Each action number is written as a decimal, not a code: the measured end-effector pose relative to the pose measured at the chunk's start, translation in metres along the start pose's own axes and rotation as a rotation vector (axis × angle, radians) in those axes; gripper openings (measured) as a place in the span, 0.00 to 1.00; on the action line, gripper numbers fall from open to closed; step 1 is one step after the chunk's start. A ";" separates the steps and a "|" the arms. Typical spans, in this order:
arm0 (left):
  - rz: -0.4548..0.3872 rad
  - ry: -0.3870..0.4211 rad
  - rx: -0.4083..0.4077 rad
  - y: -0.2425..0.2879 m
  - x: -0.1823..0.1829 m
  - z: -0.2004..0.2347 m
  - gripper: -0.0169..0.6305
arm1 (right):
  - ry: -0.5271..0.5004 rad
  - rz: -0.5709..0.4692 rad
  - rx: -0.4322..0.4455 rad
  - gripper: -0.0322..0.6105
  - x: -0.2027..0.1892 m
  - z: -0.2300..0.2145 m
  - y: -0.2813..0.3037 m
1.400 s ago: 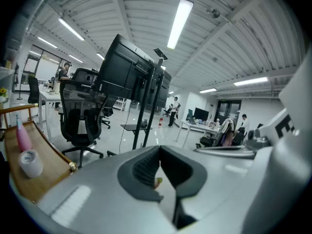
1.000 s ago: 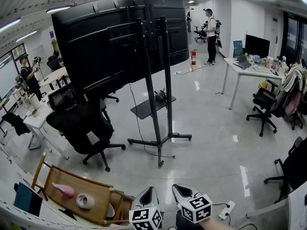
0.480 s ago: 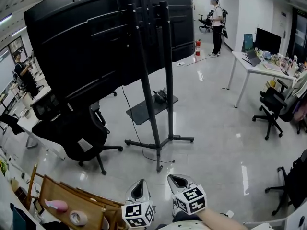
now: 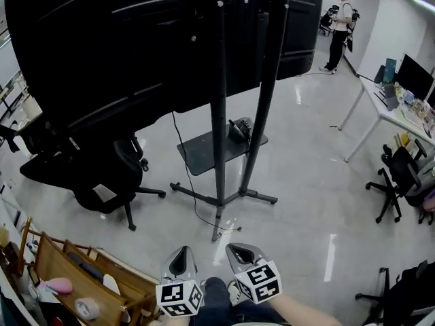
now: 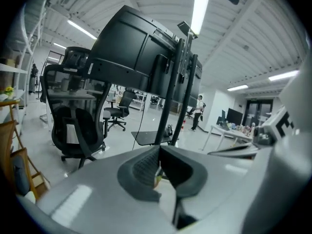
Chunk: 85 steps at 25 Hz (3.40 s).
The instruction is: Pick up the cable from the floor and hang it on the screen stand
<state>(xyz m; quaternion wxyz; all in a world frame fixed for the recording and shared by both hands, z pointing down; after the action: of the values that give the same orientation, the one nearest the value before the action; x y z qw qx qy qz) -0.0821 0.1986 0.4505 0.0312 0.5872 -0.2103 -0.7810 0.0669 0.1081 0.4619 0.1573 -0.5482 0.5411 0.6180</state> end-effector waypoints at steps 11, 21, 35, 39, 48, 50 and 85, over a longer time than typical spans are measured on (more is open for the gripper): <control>0.081 -0.023 0.029 0.168 -0.031 0.091 0.04 | 0.058 0.120 -0.007 0.11 0.000 -0.066 0.213; 0.102 -0.077 0.078 0.322 -0.152 0.175 0.04 | 0.037 0.194 -0.058 0.14 -0.110 -0.142 0.434; 0.108 -0.096 0.177 0.505 -0.349 0.279 0.04 | 0.014 0.316 0.007 0.25 -0.296 -0.212 0.683; 0.107 -0.072 0.173 0.515 -0.374 0.288 0.04 | 0.054 0.316 -0.026 0.23 -0.315 -0.220 0.727; 0.161 -0.026 0.183 0.492 -0.373 0.278 0.04 | -0.050 0.301 -0.014 0.06 -0.312 -0.198 0.699; 0.170 -0.031 0.163 0.475 -0.358 0.262 0.04 | -0.055 0.301 -0.009 0.06 -0.307 -0.186 0.668; 0.252 -0.018 -0.250 0.254 0.018 -0.040 0.04 | -0.132 0.092 -0.209 0.06 0.055 -0.179 0.159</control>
<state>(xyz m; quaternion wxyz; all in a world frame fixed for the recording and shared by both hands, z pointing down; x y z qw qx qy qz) -0.1006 -0.0497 0.5179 0.1999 0.5406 -0.1837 -0.7963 0.0133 -0.1220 0.5278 0.1065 -0.4943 0.4868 0.7123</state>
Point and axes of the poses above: the fingertips, and each gripper's own axes: y forward along the fingers, z to its left, x out of its top, the point moved 7 cm from there along -y, backward along the fingers, and after that the axes turned 1 degree about -z, right-handed, at the moved point
